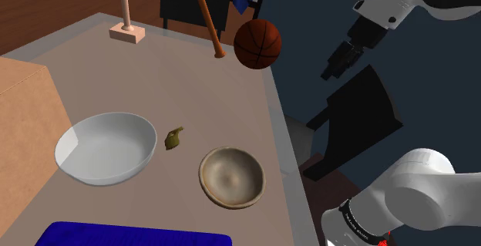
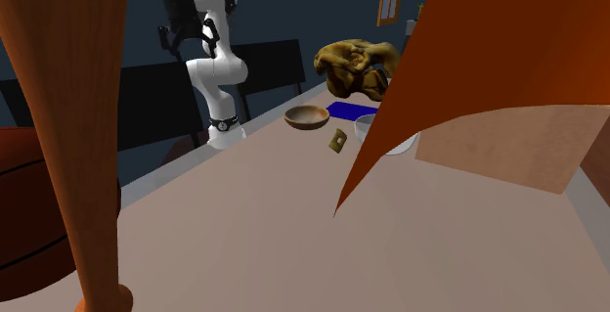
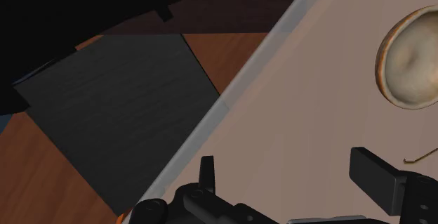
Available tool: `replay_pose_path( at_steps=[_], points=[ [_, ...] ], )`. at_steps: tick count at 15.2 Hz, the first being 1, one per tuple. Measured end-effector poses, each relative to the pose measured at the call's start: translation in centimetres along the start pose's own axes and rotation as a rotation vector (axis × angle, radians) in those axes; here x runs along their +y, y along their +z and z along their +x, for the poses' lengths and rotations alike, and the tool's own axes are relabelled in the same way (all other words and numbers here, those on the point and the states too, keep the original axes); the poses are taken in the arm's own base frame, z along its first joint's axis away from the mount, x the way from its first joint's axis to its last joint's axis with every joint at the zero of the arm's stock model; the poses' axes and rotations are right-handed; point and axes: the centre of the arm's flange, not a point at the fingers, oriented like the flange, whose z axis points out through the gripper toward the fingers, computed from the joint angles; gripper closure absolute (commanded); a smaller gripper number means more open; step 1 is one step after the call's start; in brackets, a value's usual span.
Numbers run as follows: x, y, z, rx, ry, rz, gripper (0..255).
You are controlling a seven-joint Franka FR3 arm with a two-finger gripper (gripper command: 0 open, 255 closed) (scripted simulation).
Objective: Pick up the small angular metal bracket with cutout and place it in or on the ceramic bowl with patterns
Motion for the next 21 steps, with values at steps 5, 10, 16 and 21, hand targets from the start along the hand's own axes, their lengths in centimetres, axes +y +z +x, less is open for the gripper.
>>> replay_pose_path(
  at_steps=[5,10,16,21],
  points=[
    [-3.4,1.3,1.9,-0.022,0.001,-0.022,0],
    [-9.3,4.5,5.3,-0.057,0.002,-0.058,0],
    [-15.6,8.1,9.2,-0.099,0.006,-0.102,0],
    [-21.7,11.5,12.5,-0.134,0.007,-0.137,0]
  ],
)
